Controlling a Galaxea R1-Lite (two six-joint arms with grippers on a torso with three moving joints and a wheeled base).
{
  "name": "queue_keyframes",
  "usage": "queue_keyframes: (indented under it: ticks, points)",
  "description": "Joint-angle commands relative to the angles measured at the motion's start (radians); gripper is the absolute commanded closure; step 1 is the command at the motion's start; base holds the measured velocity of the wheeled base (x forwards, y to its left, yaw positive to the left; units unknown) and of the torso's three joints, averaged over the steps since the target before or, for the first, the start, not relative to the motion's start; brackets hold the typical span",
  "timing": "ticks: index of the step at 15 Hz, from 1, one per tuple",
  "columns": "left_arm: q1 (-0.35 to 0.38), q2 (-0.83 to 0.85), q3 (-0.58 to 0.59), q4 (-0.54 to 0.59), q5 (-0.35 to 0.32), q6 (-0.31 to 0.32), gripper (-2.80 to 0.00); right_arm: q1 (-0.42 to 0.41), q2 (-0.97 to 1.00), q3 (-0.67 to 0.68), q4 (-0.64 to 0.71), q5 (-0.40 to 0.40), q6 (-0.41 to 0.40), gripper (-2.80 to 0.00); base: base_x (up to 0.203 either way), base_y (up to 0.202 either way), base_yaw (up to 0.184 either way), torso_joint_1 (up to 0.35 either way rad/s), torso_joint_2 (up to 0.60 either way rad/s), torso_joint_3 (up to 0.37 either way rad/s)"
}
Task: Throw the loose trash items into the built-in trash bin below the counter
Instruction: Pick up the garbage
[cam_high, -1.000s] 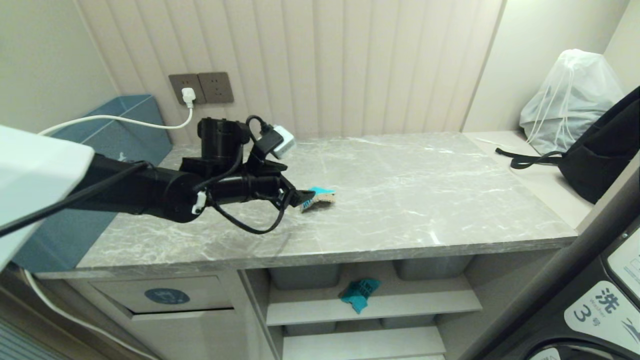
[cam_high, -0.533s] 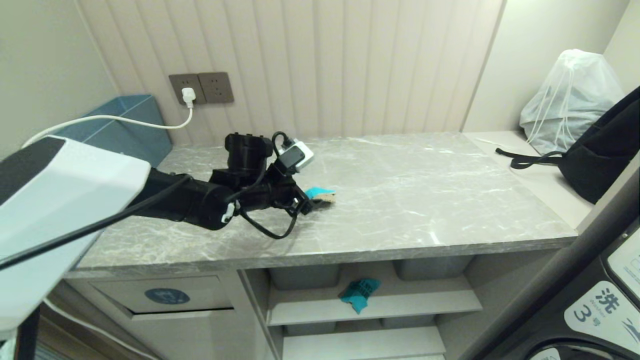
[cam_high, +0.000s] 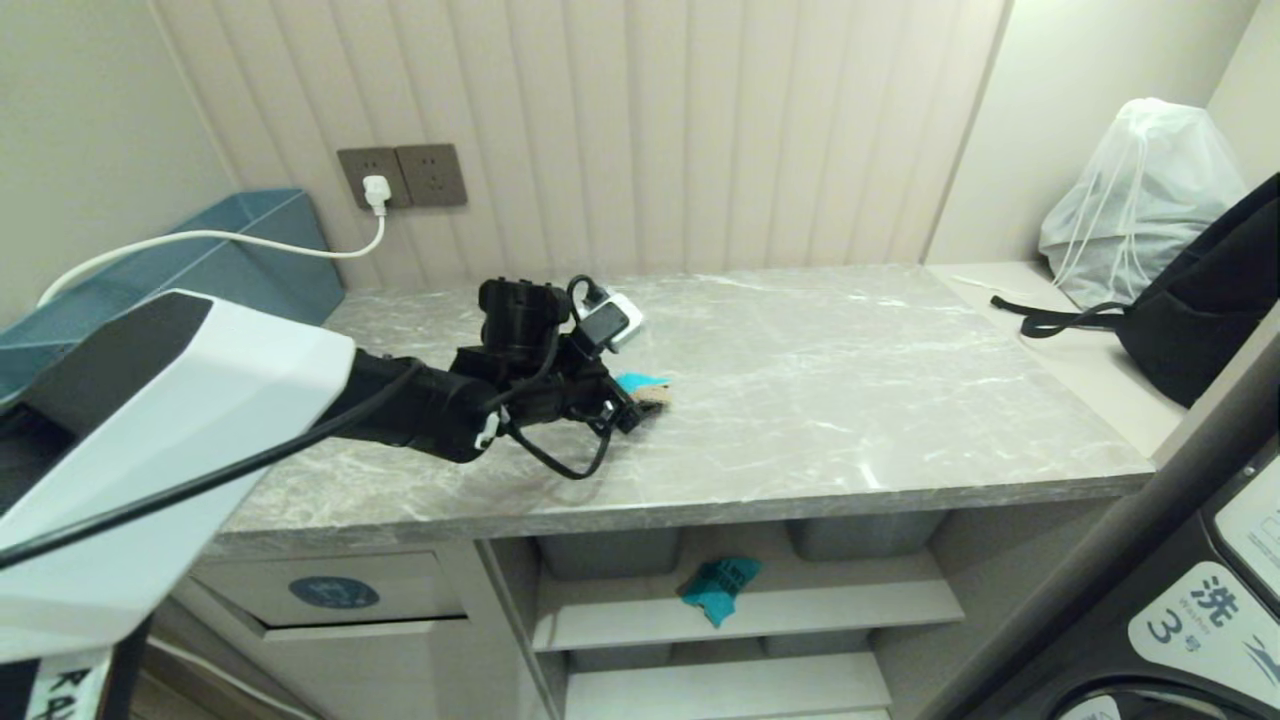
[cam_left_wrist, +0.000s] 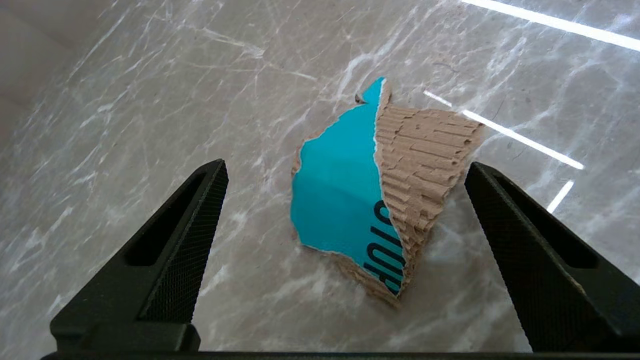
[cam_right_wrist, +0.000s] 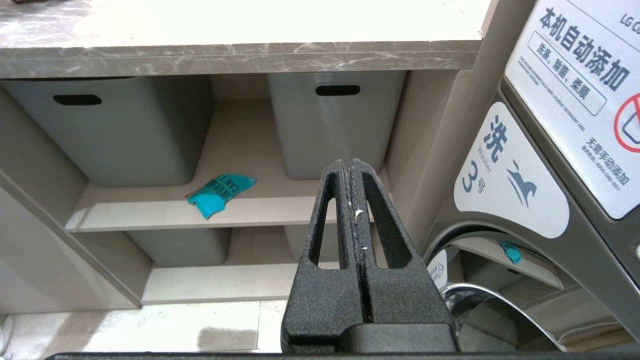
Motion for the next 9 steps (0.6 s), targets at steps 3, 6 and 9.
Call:
queue_keyframes:
  ticks: [3,6,9]
  points:
    - [0.002,0.036,-0.031,-0.006,0.016,0.004,-2.80,0.000,0.000,0.000,0.000,0.000,0.000,0.00,0.000,0.000,0.000,0.000,0.00,0.000]
    - [0.002,0.072,-0.091,-0.005,0.018,0.002,-2.80,0.000,0.000,0.000,0.000,0.000,0.000,0.00,0.000,0.000,0.000,0.000,0.00,0.000]
    - [0.007,0.090,-0.118,-0.005,0.021,0.002,-2.80,0.000,0.000,0.000,0.000,0.000,0.000,0.00,0.000,0.000,0.000,0.000,0.00,0.000]
